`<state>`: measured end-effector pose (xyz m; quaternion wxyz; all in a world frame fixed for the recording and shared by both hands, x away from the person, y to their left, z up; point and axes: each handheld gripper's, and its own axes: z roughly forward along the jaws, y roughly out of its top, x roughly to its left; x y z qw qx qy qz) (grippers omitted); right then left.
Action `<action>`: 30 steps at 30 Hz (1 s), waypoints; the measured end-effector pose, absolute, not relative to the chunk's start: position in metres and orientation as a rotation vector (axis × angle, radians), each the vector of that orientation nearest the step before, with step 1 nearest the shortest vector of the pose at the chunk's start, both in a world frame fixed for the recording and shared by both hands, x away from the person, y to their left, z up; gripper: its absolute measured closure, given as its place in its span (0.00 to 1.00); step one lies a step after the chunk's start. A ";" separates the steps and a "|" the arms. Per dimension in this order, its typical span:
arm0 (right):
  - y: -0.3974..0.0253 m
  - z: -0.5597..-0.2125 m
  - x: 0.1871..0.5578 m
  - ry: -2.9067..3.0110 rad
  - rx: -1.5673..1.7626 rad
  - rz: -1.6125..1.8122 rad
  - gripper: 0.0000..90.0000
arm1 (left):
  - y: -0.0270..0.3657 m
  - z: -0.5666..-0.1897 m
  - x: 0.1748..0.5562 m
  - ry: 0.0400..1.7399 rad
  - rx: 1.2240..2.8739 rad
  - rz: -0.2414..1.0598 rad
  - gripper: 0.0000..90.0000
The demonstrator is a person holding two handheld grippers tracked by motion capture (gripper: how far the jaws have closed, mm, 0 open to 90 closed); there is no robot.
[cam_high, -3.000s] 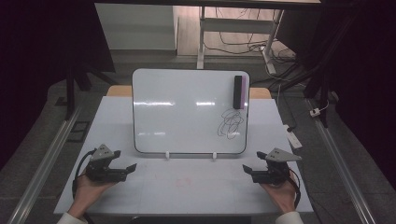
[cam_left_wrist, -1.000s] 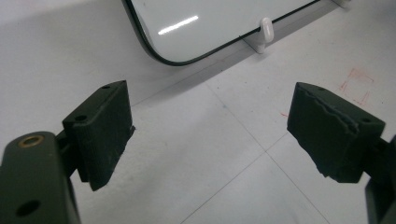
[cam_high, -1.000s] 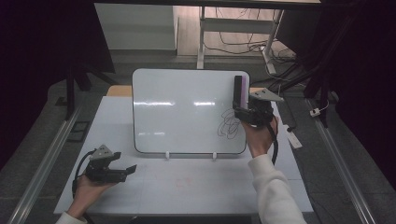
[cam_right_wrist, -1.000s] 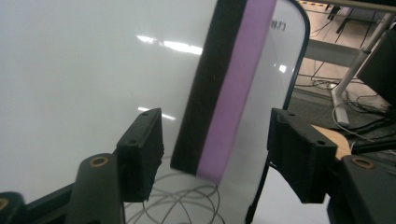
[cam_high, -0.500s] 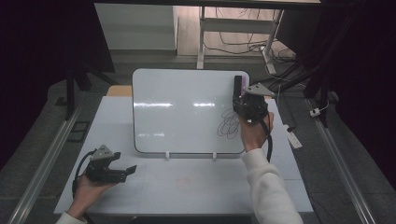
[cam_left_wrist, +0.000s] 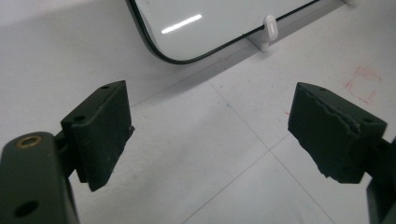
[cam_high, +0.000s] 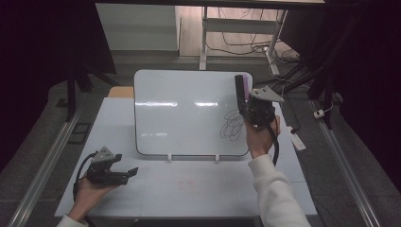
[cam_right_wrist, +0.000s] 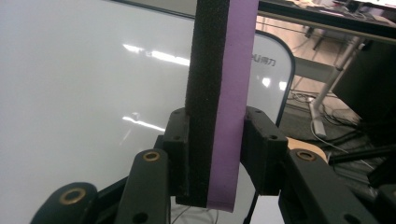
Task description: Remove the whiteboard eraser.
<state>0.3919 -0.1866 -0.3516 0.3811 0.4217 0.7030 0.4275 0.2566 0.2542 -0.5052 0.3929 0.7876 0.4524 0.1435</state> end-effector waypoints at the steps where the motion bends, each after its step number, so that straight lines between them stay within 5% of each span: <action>1: -0.187 -0.352 0.389 1.803 1.066 1.097 0.71 | 0.254 -0.505 0.256 1.148 1.998 0.364 0.16; 30: -0.212 -0.431 0.299 2.108 0.935 1.117 0.71 | 0.242 -0.497 0.256 1.106 1.990 0.328 0.17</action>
